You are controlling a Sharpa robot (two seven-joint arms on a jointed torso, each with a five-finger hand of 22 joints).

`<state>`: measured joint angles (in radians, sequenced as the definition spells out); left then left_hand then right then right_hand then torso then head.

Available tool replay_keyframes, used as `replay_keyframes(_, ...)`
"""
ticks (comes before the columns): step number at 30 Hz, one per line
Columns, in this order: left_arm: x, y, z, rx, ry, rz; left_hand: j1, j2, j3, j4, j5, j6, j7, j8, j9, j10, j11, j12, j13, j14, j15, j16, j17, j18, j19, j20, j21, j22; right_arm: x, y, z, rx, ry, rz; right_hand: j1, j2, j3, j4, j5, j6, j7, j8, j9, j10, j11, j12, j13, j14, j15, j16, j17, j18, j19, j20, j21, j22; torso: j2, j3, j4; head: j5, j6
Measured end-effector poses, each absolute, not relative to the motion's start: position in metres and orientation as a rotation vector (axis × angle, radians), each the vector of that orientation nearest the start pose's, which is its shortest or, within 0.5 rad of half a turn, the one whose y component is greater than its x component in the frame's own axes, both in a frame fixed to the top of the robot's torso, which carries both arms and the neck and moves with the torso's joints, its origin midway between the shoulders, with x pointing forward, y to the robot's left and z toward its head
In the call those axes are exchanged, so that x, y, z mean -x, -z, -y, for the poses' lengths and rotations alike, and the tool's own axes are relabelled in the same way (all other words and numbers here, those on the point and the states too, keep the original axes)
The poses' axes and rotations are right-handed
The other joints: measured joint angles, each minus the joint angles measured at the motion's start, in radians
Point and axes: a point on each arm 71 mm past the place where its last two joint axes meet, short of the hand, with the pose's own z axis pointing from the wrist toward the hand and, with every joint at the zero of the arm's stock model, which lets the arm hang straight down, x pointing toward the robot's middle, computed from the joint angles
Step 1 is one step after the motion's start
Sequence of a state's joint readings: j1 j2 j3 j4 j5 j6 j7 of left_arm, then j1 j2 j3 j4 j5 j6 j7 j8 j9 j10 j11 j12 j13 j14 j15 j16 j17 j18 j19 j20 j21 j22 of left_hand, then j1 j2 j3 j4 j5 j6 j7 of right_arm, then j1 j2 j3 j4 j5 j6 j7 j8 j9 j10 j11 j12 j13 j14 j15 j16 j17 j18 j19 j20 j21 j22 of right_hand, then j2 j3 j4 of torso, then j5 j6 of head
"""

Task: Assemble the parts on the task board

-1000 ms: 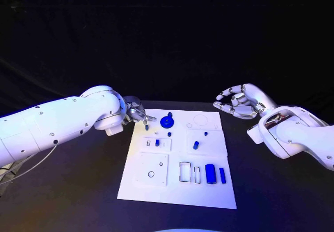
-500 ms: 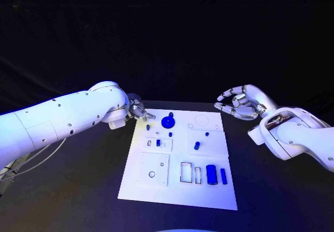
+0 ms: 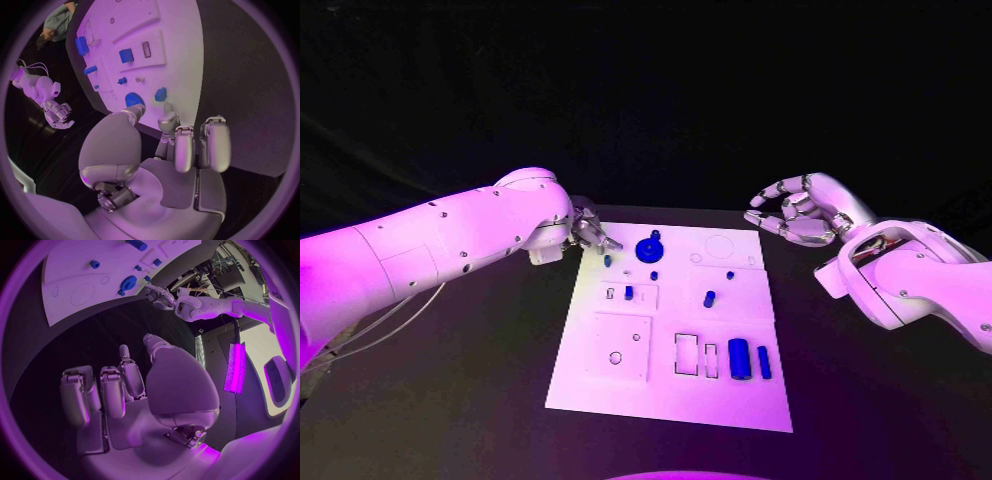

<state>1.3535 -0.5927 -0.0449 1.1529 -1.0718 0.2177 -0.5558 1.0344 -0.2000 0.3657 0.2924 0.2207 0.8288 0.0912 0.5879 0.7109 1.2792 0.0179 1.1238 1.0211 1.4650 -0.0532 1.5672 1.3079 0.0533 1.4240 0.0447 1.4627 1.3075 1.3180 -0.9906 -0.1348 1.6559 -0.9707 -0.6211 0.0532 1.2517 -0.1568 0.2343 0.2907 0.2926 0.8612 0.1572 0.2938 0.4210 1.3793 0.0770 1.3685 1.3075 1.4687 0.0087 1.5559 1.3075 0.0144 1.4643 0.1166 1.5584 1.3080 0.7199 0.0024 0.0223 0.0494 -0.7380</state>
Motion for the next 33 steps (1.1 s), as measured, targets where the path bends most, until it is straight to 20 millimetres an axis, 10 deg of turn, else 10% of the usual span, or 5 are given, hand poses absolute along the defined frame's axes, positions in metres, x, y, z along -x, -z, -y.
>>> replay_keyframes(33, -0.5640, 0.1789, -0.1996, 0.183, 0.226, -2.303, 0.093, 0.048, 0.000, -0.006, 0.004, 0.008, 0.000, -0.008, -0.023, -0.002, -0.002, 0.003, 0.002, 0.004, 0.003, 0.000, 0.000, 0.000, 0.004, 0.004, 0.000, 0.000, -0.4697, 0.1389, 0.2437, -0.293, -0.865, -1.434, 0.000, 0.000, 0.000, 0.000, 0.004, 0.000, 0.000, 0.000, 0.000, 0.000, 0.000, 0.000, 0.000, 0.000, 0.000, 0.000, 0.000, 0.000, 0.000, 0.000, 0.000, 0.000, -0.002, 0.0005, 0.0006, 0.002, -0.004)
